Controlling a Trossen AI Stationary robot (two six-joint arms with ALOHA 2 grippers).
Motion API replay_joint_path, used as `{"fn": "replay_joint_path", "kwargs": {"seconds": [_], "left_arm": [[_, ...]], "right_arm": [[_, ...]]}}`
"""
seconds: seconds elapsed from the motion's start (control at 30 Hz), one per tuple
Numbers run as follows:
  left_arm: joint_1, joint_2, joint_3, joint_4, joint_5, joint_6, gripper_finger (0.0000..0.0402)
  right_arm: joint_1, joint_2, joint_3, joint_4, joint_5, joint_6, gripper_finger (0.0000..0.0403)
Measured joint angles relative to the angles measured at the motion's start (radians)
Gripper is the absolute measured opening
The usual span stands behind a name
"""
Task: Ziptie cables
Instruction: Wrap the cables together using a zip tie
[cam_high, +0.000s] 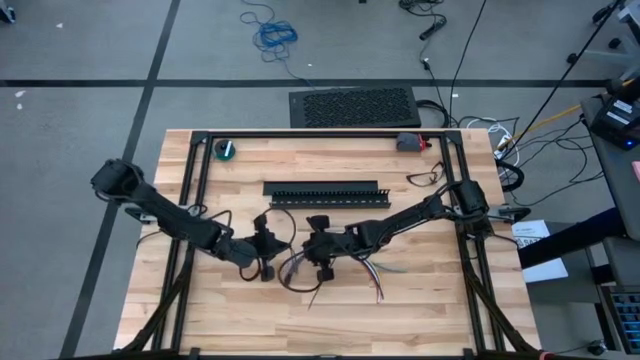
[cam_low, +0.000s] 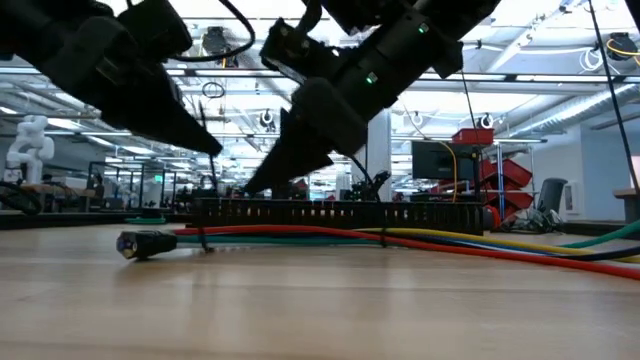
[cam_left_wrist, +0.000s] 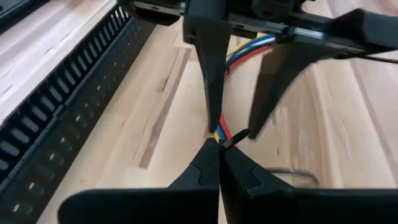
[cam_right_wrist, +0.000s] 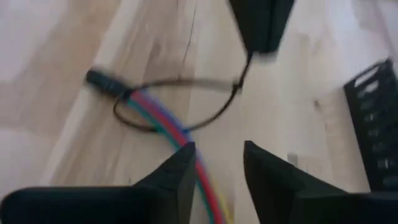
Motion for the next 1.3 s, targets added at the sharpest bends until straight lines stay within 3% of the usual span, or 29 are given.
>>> {"fn": "replay_joint_path", "kwargs": {"seconds": [0.13, 0.33, 0.5, 0.7, 1.1, 1.3], "left_arm": [[0.002, 0.03, 0.039, 0.007, 0.0, 0.021, 0.0], [0.002, 0.035, 0.064, 0.004, 0.0, 0.043, 0.0], [0.002, 0.035, 0.064, 0.002, 0.0, 0.042, 0.0], [0.001, 0.035, 0.064, 0.001, -0.002, 0.019, 0.0], [-0.054, -0.077, 0.063, -0.079, 0.025, 0.044, 0.0024], [-0.071, -0.059, 0.049, -0.098, -0.006, 0.016, 0.0051]], "right_arm": [[-0.013, 0.0, 0.0, 0.08, -0.008, -0.01, 0.014], [-0.036, -0.001, 0.0, 0.126, -0.056, -0.021, 0.0114], [-0.035, -0.001, 0.0, 0.148, -0.06, -0.02, 0.0078], [-0.037, -0.002, 0.0, 0.144, -0.062, -0.02, 0.0008], [-0.035, -0.005, 0.001, 0.118, -0.017, -0.051, 0.0], [-0.016, -0.002, 0.0, 0.092, 0.014, -0.101, 0.0]]}}
